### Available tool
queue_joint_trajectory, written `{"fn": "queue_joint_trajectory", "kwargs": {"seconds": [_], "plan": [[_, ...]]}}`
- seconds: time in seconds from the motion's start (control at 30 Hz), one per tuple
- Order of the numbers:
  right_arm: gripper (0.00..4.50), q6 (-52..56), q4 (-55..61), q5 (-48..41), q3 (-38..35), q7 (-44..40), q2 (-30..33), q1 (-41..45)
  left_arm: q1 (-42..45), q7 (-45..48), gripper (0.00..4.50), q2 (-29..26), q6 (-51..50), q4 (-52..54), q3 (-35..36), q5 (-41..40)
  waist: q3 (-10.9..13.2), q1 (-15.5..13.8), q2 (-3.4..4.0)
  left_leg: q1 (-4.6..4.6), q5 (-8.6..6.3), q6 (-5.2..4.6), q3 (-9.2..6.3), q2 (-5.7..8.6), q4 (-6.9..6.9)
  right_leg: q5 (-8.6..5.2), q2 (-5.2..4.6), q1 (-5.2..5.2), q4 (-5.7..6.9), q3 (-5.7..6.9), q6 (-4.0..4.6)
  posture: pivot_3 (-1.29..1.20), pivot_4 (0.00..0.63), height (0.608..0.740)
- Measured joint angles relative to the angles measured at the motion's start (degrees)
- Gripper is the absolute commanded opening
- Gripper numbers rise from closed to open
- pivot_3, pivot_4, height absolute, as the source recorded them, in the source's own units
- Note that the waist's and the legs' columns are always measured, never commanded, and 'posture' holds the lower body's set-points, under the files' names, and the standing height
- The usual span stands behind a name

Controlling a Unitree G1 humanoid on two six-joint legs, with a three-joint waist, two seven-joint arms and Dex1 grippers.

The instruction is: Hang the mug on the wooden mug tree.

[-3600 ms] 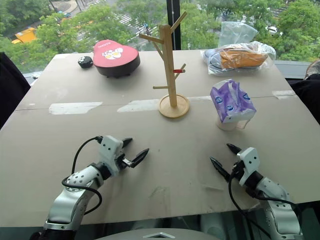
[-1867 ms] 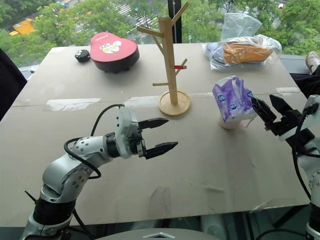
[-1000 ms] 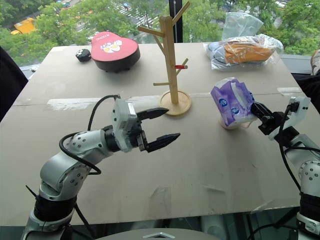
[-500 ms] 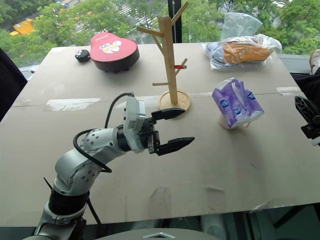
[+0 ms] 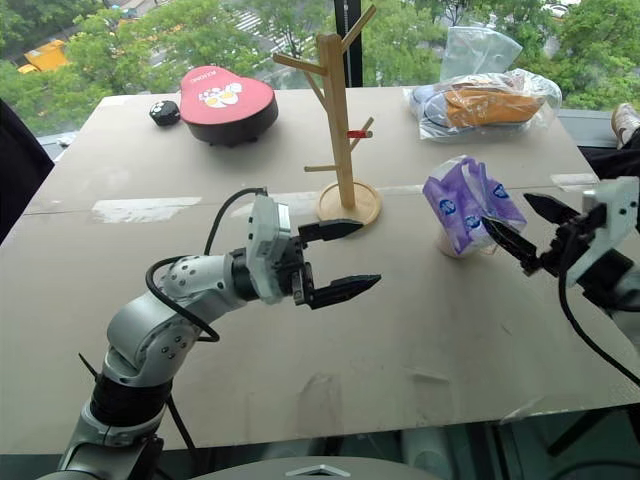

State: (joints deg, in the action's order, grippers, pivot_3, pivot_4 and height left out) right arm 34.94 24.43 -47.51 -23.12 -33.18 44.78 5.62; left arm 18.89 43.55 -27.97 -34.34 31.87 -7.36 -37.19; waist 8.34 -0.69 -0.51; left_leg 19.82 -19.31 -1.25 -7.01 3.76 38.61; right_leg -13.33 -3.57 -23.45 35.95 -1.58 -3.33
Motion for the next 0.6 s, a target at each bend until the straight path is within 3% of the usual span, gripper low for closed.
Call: {"fn": "queue_joint_trajectory", "kwargs": {"seconds": [0.23,0.6], "plan": [[4.39,0.80,-1.18,9.06,9.56,2.47,0.35,6.61,-0.93,-0.77,4.50,0.05,0.37,0.13,0.14,0.49,0.00,-0.13,-0.06,0.15,0.00,0.00,-0.09,0.06,0.05,0.00,-0.15,-0.05,-0.07,0.10,0.01,0.00,0.150,0.740],[4.39,8.18,-3.27,11.99,11.94,4.80,0.10,9.85,-1.72,-1.50,4.50,-0.02,0.50,0.26,0.18,1.02,-0.02,-0.12,-0.09,0.15,0.00,0.00,-0.10,0.03,0.07,0.00,-0.15,-0.05,-0.03,0.10,0.01,0.00,0.150,0.740]]}}
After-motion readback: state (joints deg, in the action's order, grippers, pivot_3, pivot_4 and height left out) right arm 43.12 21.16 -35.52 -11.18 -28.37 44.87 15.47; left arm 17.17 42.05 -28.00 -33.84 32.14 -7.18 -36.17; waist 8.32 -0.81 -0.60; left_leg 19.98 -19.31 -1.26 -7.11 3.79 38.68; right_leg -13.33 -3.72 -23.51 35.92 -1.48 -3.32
